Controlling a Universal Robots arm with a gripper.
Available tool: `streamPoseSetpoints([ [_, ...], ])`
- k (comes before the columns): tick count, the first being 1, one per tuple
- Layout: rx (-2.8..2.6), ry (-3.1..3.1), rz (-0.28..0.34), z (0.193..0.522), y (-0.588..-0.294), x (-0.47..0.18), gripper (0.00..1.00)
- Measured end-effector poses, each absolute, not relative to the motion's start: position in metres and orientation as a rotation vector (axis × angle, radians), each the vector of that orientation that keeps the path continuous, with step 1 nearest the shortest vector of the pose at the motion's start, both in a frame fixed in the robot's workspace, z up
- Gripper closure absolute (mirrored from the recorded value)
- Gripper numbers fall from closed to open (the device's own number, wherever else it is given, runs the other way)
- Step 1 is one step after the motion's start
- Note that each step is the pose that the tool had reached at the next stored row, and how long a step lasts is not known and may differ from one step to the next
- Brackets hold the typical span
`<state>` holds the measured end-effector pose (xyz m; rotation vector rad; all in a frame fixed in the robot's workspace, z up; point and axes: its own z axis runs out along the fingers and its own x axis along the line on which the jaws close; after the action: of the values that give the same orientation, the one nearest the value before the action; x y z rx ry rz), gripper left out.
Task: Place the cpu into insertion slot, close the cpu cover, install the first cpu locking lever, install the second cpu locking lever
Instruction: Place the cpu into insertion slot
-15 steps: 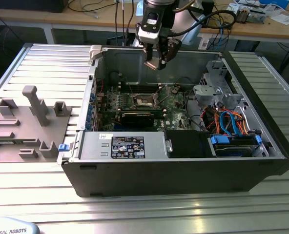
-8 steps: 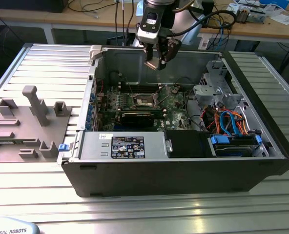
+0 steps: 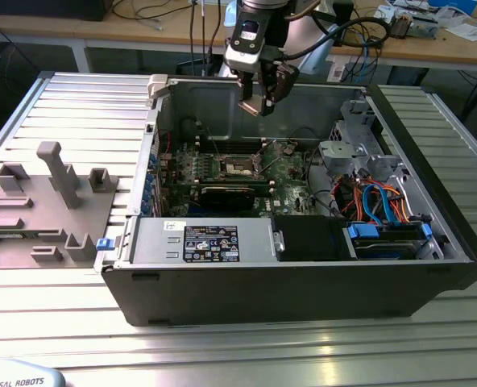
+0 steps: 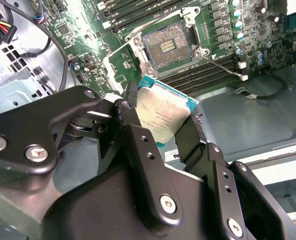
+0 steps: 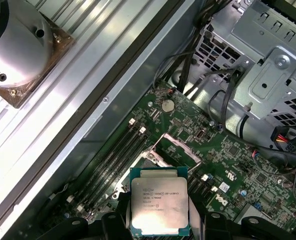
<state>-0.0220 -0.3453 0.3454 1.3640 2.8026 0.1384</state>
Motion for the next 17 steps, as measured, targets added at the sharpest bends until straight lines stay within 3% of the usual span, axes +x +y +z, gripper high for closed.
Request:
streamPoseSetpoints([
  [17, 1.419, 2.773, 0.138, 0.3452, -0.3453, -0.0220, 0.46],
])
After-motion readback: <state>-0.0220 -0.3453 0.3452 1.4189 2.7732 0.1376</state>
